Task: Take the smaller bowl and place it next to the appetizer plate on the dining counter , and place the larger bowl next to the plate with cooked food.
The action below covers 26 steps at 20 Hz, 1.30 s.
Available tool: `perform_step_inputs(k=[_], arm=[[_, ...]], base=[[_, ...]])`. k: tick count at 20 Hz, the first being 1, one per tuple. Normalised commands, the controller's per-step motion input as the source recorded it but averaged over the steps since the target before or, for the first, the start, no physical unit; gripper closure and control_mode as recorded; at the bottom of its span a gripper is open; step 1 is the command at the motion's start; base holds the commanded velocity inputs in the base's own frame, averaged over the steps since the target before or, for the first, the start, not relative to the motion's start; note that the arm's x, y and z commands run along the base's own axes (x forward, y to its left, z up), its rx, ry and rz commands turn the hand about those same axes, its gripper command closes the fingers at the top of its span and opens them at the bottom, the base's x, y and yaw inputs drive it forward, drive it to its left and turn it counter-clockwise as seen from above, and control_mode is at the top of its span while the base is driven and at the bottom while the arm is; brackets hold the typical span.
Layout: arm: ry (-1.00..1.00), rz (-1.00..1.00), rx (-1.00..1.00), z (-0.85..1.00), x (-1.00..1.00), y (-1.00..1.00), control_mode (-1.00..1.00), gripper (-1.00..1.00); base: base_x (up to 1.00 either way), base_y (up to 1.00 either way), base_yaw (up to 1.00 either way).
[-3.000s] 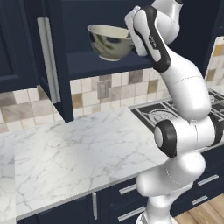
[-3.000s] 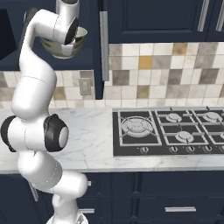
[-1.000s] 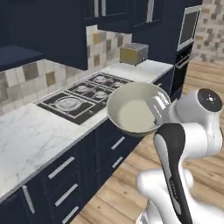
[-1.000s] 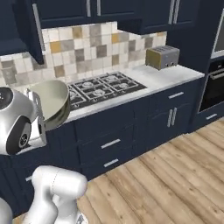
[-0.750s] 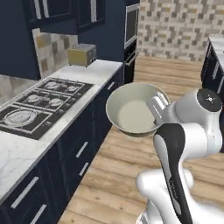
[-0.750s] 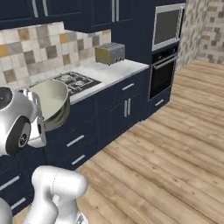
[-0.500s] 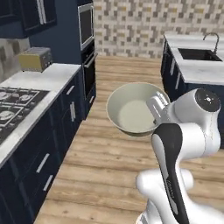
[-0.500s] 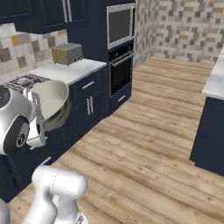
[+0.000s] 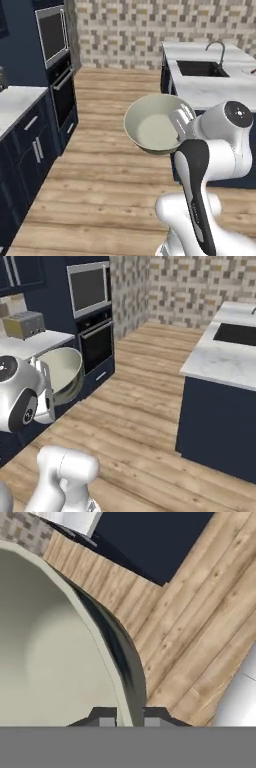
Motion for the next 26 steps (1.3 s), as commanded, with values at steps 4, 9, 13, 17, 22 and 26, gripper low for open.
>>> perform_step_inputs(k=[4, 9, 13, 17, 22, 26], arm=[[0.00, 0.00, 0.00, 0.00, 0.00, 0.00, 1.00, 1.00], [0.00, 0.00, 0.00, 0.00, 0.00, 0.00, 1.00, 1.00], [0.00, 0.00, 0.00, 0.00, 0.00, 0.00, 1.00, 1.00], [0.00, 0.00, 0.00, 0.00, 0.00, 0.00, 1.00, 1.00], [0.00, 0.00, 0.00, 0.00, 0.00, 0.00, 1.00, 1.00], [0.00, 0.00, 0.00, 0.00, 0.00, 0.00, 1.00, 1.00]], base=[[0.25, -1.00, -0.41], [0.17, -1.00, -0.52], [0.32, -1.00, -0.59], [0.44, -1.00, -0.57], [0.62, -1.00, -0.54], [1.00, -1.00, -0.24]])
